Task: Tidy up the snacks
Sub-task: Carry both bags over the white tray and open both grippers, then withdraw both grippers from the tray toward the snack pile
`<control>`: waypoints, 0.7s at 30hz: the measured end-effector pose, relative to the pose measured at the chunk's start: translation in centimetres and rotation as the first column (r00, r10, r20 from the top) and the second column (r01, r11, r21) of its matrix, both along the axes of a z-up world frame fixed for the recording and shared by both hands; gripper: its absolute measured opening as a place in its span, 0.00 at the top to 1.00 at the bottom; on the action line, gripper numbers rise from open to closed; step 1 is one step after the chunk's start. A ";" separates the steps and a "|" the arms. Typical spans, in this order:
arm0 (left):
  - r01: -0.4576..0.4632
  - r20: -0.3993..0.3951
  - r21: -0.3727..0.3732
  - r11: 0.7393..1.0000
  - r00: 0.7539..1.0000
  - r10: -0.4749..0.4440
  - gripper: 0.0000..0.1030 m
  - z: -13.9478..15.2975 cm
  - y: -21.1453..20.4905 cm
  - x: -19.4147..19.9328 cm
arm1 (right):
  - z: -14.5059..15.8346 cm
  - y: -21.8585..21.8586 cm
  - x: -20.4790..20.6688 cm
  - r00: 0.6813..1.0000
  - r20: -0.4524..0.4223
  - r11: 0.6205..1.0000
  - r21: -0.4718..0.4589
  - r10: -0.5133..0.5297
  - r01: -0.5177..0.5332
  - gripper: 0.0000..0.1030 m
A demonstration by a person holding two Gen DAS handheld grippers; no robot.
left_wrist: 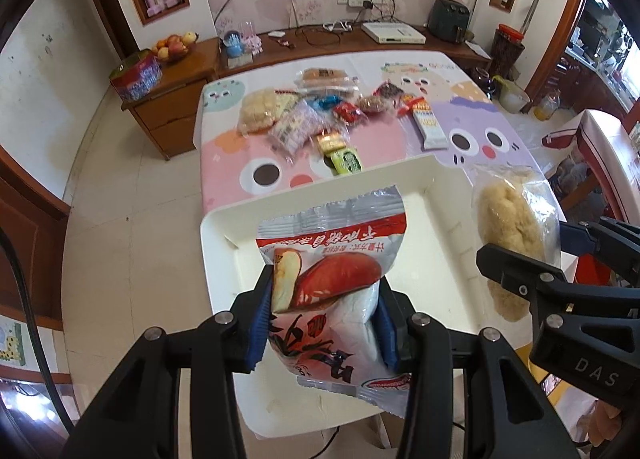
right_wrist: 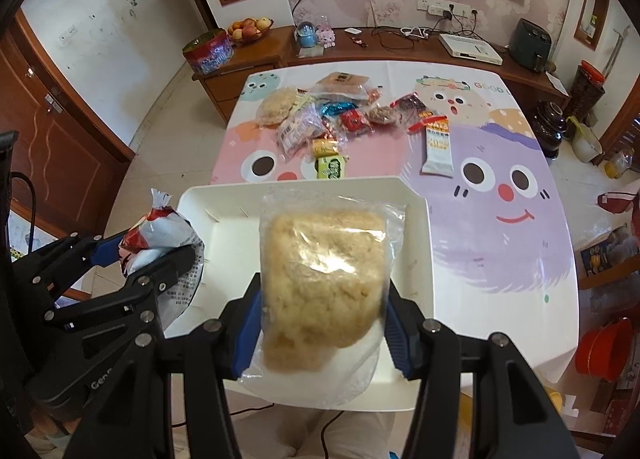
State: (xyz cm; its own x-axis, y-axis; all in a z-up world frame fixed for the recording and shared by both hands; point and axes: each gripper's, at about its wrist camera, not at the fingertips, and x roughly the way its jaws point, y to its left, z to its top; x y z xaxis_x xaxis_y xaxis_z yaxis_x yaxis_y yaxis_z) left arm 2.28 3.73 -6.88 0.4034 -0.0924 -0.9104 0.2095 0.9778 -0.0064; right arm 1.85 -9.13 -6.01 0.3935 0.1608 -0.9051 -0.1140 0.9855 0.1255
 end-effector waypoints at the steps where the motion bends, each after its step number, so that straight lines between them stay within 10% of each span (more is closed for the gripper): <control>1: 0.000 -0.015 0.000 1.000 1.000 0.000 0.58 -0.3 0.0 0.0 | -0.1 0.0 -0.2 1.000 -0.003 1.000 -0.003 0.001 -0.001 0.47; 8: 0.006 -0.086 0.005 1.000 0.996 -0.005 0.54 -1.9 -0.6 0.0 | -0.3 0.2 -0.6 1.000 0.001 0.999 -0.048 -0.003 0.003 0.47; 11: -0.005 -0.086 0.009 1.000 0.996 0.006 0.30 -1.8 -0.4 0.0 | 0.0 0.3 -0.7 1.000 0.025 0.997 -0.079 -0.009 0.011 0.47; 21: -0.029 -0.062 -0.010 1.000 0.998 0.029 0.27 -1.0 0.4 0.4 | 0.6 0.5 -0.3 0.998 0.060 0.993 -0.114 -0.018 0.024 0.44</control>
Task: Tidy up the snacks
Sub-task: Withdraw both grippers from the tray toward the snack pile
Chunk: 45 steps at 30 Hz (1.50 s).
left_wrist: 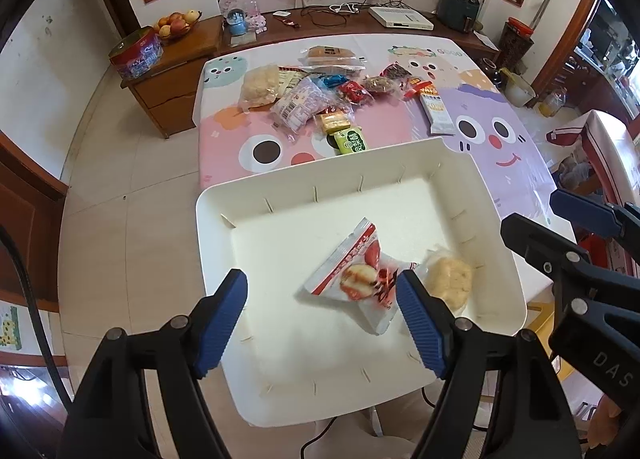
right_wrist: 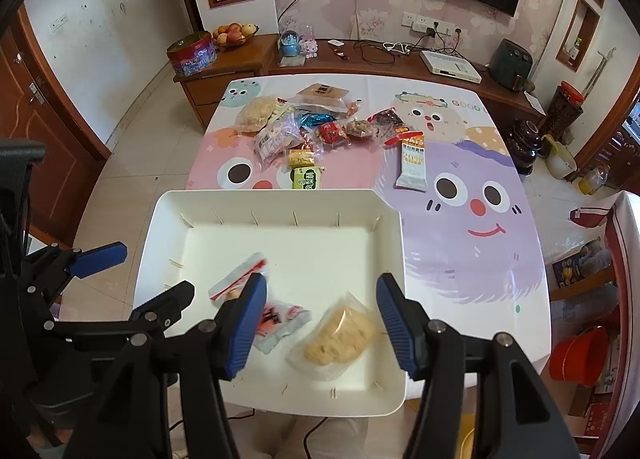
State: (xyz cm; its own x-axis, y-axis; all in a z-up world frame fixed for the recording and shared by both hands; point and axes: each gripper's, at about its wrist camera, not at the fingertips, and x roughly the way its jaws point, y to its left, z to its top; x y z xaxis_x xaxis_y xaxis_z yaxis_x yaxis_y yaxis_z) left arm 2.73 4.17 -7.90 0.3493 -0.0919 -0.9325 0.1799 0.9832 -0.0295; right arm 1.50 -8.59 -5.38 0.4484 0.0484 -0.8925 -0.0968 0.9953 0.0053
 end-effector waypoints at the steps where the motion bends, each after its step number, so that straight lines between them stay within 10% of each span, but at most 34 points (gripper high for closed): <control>1: -0.001 0.005 -0.001 1.000 1.000 0.001 0.27 0.1 0.1 0.0 | 0.0 0.1 0.0 1.000 0.001 1.000 0.000 0.000 0.000 0.44; 38: -0.099 0.251 0.000 0.995 0.963 0.096 0.23 5.6 2.1 2.1 | 4.5 0.2 1.7 0.992 0.111 0.993 0.088 0.063 -0.073 0.43; 45: -0.067 0.177 -0.060 0.996 0.981 0.077 0.23 6.3 1.9 4.5 | 5.7 -0.2 3.3 0.993 0.094 0.990 0.117 0.068 -0.079 0.42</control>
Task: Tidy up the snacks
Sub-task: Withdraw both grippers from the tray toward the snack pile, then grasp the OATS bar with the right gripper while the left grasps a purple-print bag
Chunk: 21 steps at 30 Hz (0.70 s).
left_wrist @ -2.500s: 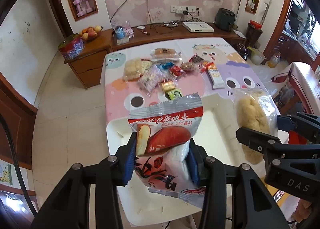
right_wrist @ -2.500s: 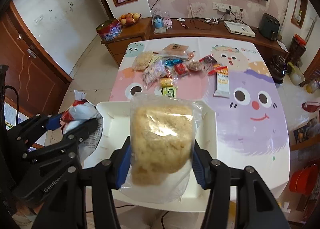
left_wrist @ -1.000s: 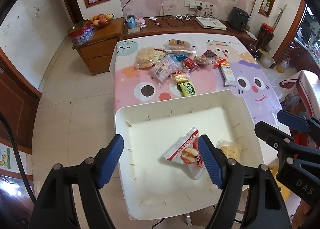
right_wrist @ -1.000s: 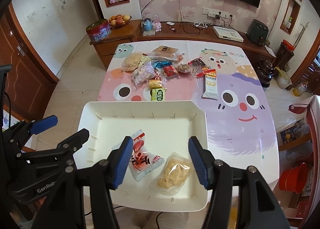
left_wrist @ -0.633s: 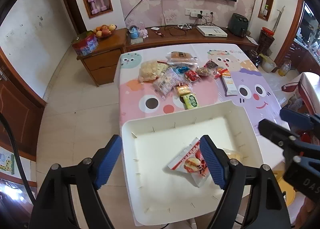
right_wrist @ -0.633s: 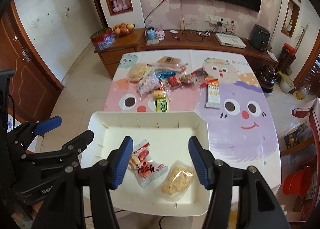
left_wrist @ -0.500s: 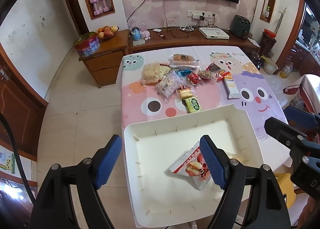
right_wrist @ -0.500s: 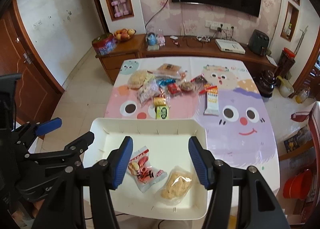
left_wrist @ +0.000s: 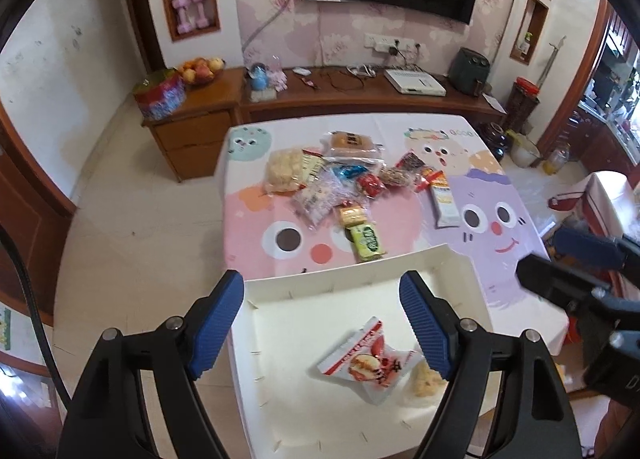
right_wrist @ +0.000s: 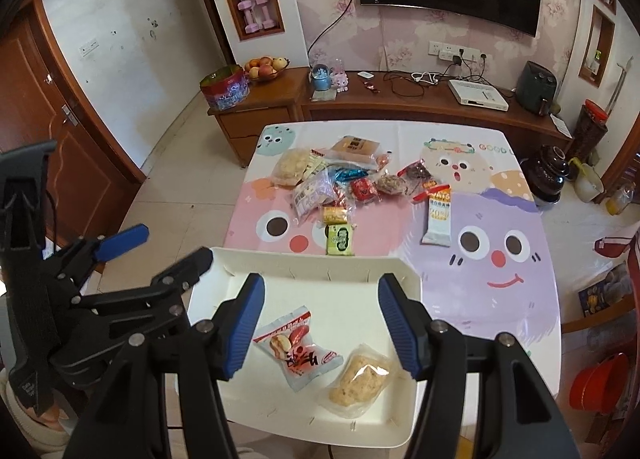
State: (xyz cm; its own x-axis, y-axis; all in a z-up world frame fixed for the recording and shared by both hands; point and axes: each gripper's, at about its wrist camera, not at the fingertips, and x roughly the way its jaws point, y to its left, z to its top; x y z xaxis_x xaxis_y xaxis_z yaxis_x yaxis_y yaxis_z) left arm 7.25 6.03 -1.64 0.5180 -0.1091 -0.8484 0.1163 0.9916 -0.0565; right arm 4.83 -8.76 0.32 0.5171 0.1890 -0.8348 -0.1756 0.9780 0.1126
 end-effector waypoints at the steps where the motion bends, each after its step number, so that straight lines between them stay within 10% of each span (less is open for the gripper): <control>1: 0.012 -0.008 -0.004 1.000 1.000 -0.012 0.23 0.4 -0.1 0.8 | 0.6 0.0 0.4 1.000 0.009 1.000 -0.006 0.002 -0.002 0.42; 13: -0.001 0.236 0.142 0.990 0.971 -0.033 0.11 8.6 -0.2 7.8 | 9.9 -2.7 6.0 0.978 0.196 0.994 -0.072 -0.068 0.084 0.42; 21: 0.069 0.115 0.132 0.989 0.990 -0.084 0.09 4.0 -1.2 15.6 | 7.7 -7.2 13.8 0.984 0.115 0.989 -0.032 -0.137 0.142 0.42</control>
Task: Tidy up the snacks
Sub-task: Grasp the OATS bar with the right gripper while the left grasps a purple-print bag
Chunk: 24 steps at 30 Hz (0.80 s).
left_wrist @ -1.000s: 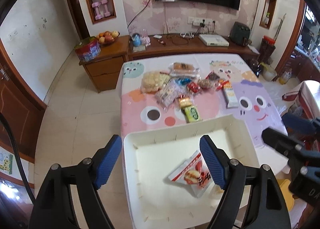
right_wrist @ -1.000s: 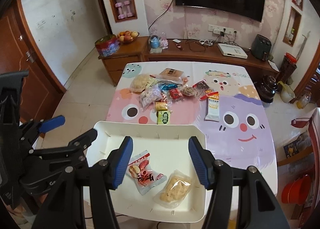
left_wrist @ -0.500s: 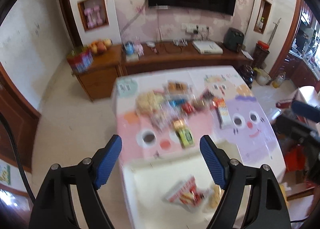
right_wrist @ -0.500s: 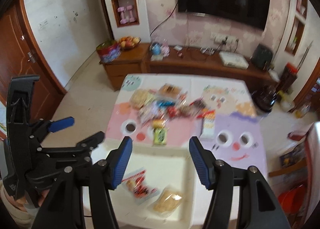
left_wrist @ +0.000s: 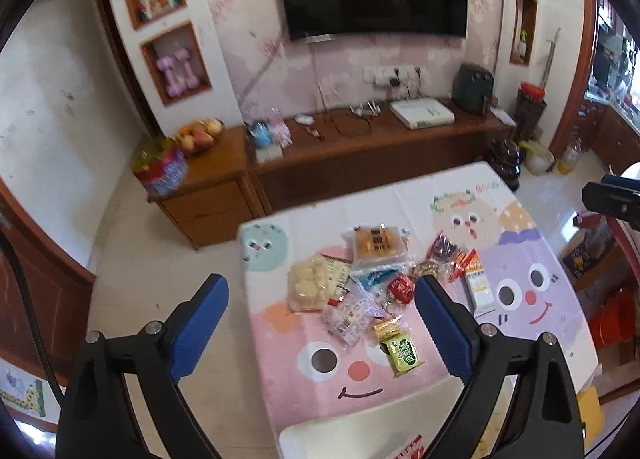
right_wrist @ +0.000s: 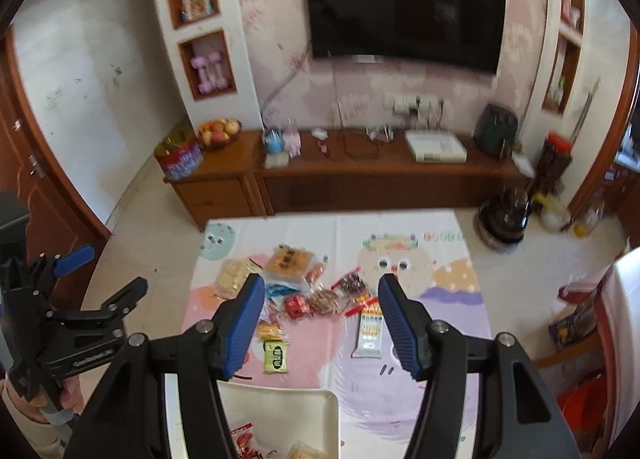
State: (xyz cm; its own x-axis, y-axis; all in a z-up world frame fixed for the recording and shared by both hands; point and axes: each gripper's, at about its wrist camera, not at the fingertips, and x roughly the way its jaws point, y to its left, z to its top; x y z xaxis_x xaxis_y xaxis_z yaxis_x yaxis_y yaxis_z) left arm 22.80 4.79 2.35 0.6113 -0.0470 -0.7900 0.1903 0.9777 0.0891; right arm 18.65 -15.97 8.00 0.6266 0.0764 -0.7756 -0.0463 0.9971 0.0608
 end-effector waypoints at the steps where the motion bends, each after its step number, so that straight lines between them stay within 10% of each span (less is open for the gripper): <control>1: 0.015 -0.032 0.002 1.000 0.999 -0.015 0.09 -1.5 -0.2 1.1 | -1.3 -0.7 1.2 0.999 -0.032 1.000 0.015 -0.009 0.009 0.42; 12: 0.132 -0.303 0.094 0.987 0.948 -0.097 0.09 -19.0 -1.2 7.4 | -18.7 -5.0 9.4 0.936 -0.339 0.994 0.030 -0.090 0.107 0.42; 24: 0.233 -0.415 0.138 0.963 0.896 -0.157 0.09 -26.9 -3.3 9.2 | -29.6 -6.2 11.3 0.843 -0.519 0.986 0.005 -0.142 0.169 0.42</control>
